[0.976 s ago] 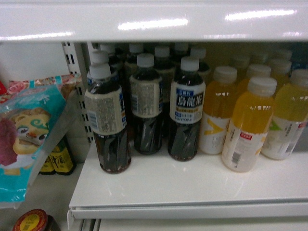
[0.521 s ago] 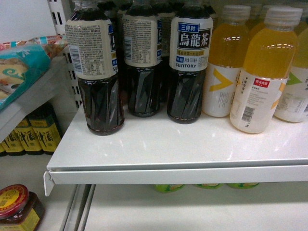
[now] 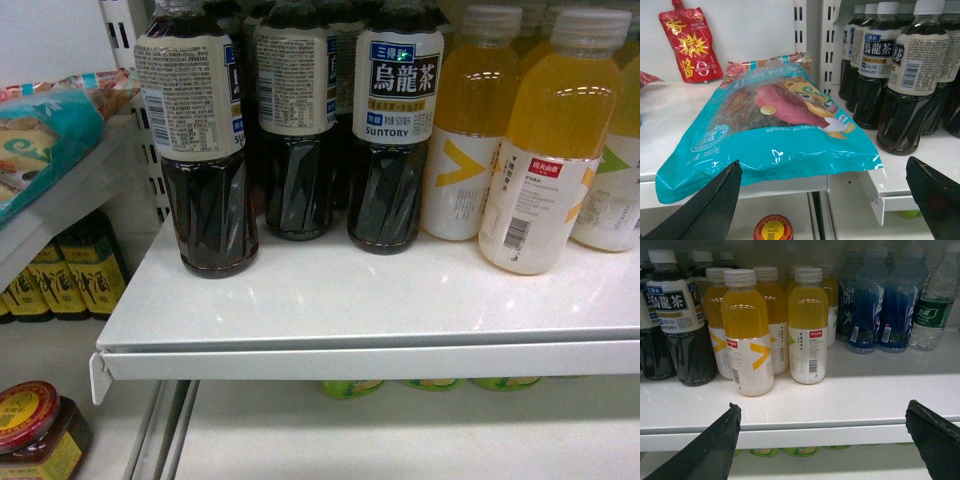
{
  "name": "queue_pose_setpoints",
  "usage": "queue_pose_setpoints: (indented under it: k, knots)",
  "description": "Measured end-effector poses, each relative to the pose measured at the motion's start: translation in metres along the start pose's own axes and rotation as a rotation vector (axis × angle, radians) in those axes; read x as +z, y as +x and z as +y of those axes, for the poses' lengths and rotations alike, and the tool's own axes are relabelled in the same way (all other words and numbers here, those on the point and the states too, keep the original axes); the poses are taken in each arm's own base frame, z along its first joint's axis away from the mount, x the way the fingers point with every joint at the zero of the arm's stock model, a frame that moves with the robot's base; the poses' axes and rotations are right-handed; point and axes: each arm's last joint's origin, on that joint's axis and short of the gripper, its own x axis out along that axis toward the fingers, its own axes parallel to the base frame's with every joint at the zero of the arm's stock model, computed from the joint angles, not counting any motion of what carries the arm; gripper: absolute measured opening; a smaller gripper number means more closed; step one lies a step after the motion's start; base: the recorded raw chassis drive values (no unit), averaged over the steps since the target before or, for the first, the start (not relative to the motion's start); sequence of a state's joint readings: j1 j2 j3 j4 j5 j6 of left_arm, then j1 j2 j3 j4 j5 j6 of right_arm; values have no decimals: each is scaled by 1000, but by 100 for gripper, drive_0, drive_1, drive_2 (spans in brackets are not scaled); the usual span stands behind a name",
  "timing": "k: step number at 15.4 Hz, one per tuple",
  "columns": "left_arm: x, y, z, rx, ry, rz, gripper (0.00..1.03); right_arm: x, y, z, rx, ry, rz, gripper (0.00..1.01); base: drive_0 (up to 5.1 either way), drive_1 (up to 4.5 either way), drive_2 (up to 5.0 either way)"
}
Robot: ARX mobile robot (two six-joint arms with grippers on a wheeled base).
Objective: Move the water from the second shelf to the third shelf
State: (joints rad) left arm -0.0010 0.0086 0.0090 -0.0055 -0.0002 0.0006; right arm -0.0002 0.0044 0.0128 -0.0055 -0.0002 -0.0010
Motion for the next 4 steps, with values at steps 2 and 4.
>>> queue_pose_setpoints:
  k: [2,4]
  knots:
    - [0,0,0,0,0,0,98,0,0,0,0,0,0,98,0,0,0]
    - [0,0,0,0,0,0,98,0,0,0,0,0,0,98,0,0,0]
